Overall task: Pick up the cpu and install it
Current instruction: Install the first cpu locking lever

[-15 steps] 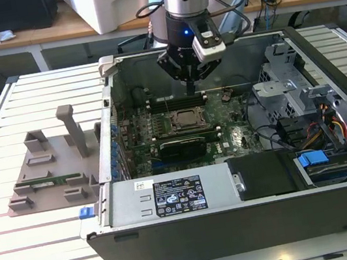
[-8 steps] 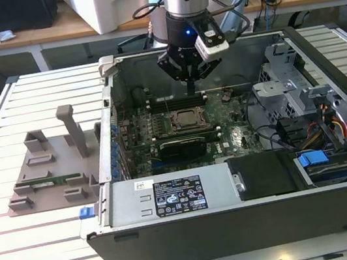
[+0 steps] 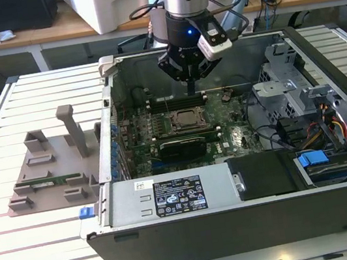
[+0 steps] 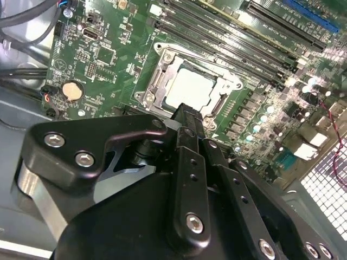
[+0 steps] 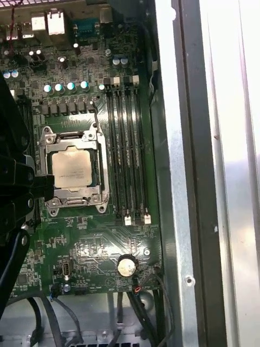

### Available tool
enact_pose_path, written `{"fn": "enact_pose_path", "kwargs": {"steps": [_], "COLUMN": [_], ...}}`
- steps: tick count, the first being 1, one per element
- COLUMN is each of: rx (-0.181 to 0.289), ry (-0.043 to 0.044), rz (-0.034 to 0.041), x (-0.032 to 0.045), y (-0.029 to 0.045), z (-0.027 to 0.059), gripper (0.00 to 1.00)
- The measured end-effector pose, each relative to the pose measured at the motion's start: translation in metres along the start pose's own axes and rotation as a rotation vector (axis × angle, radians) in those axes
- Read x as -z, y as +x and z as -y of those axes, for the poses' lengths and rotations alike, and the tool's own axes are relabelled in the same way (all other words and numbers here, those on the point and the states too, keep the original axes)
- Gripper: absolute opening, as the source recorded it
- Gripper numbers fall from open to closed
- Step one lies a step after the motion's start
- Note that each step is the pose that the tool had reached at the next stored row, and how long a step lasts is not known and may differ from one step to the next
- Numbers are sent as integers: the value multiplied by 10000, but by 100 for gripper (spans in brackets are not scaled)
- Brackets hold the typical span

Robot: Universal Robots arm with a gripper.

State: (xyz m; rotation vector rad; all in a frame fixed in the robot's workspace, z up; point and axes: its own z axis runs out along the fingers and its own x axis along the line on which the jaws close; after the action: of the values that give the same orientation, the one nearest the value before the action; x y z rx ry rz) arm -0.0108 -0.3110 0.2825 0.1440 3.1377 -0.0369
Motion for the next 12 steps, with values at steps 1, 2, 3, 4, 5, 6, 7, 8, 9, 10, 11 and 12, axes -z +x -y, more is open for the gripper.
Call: {"fn": "enact_pose_path", "kwargs": {"steps": [1, 2, 3, 4, 5, 6, 7, 8, 9, 10, 11, 12], "rx": [62, 111, 238, 308, 418, 658, 939, 1084, 1087, 1086, 1086, 1086], "ry": [-53, -152, -327, -340, -340, -342, -341, -340, -341, -341, -342, -342], "rz": [-3, -10, -23, -23, -23, -22, -20, -20, -19, -19, -19, -18], "x": [0, -1, -1, -2, -2, -2, -1, -1, -1, -2, -2, -2], "y": [0, -1, -1, 0, 0, -1, -1, -1, 2, 13, 26, 42], "z": [0, 0, 0, -1, -1, -1, 0, 0, 0, 1, 2, 3], "gripper": [11, 11, 11, 11, 11, 11, 11, 11, 11, 11, 11, 11]}}
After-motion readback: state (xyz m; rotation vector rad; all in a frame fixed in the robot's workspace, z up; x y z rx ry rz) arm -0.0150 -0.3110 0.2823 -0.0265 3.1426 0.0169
